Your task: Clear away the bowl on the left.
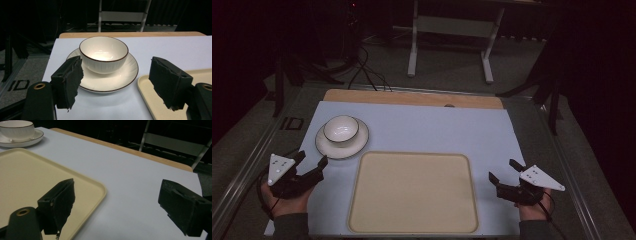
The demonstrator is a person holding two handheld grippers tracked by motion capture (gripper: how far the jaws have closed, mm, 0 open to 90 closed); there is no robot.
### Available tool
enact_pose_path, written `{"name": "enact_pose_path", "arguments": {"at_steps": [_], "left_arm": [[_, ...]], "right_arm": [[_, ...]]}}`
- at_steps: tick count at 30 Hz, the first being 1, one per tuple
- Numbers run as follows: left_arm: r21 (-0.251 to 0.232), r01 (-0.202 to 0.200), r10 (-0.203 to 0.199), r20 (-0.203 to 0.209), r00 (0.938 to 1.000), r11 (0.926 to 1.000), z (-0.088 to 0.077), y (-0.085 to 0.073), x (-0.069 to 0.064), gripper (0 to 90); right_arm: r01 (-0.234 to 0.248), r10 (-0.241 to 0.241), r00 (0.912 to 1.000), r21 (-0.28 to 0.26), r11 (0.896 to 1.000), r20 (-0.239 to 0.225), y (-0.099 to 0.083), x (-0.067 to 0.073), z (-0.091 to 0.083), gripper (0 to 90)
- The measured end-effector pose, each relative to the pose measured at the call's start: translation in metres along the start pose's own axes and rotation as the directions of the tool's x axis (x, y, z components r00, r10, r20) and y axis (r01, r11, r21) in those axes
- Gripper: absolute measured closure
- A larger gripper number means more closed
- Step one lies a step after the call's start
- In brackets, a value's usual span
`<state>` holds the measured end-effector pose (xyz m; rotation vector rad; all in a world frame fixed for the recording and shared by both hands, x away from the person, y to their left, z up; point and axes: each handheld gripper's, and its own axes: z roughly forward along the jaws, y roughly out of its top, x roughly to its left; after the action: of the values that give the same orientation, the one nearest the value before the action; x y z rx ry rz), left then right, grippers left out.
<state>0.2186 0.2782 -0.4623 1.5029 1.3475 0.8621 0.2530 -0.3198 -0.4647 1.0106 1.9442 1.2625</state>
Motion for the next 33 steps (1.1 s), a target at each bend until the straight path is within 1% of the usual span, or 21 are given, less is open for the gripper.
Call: {"name": "enact_pose_path", "arguments": {"at_steps": [4, 7, 12, 19, 22, 23, 29, 33], "left_arm": [[0.007, -0.007, 0.007, 0.003, 1.0000, 1.0000, 0.002, 0.000, -0.001, 27.9], [0.011, -0.003, 0.003, 0.012, 0.9999, 0.9999, 0.003, 0.000, -0.001, 28.7], [0.018, 0.003, -0.003, 0.013, 0.9999, 0.9998, 0.004, 0.000, -0.001, 29.9], [0.017, 0.028, -0.028, 0.022, 0.9994, 0.9995, 0.007, 0.005, -0.001, 30.6], [0.025, 0.025, -0.026, 0.015, 0.9996, 0.9994, 0.008, 0.009, -0.002, 31.8], [0.025, 0.019, -0.019, 0.014, 0.9997, 0.9995, 0.009, 0.010, -0.003, 32.0], [0.008, 0.018, -0.018, 0.016, 0.9997, 0.9998, 0.009, 0.021, -0.004, 32.4], [0.024, -0.003, 0.003, 0.006, 1.0000, 0.9997, 0.014, 0.026, -0.005, 32.7]], "right_arm": [[0.006, -0.006, 1.0000, -0.006, 1.000, 0.000, 0.000, 0.000, 0.000, 13.5], [0.006, -0.006, 1.0000, -0.005, 1.000, -0.004, 0.001, 0.001, 0.001, 13.5], [0.016, -0.016, 0.9998, -0.012, 1.000, -0.006, 0.001, 0.003, -0.001, 13.6], [0.019, -0.019, 0.9997, -0.015, 1.000, -0.013, 0.001, 0.002, -0.001, 13.6], [0.014, -0.015, 0.9998, -0.017, 1.000, -0.010, 0.001, 0.002, -0.001, 13.6], [0.012, -0.012, 0.9999, -0.018, 1.000, -0.009, 0.001, 0.002, -0.001, 13.6], [0.012, -0.012, 0.9999, -0.016, 1.000, -0.002, 0.001, 0.002, -0.001, 13.6], [0.003, -0.003, 1.0000, -0.019, 1.000, -0.001, 0.001, 0.000, -0.002, 13.6]]}}
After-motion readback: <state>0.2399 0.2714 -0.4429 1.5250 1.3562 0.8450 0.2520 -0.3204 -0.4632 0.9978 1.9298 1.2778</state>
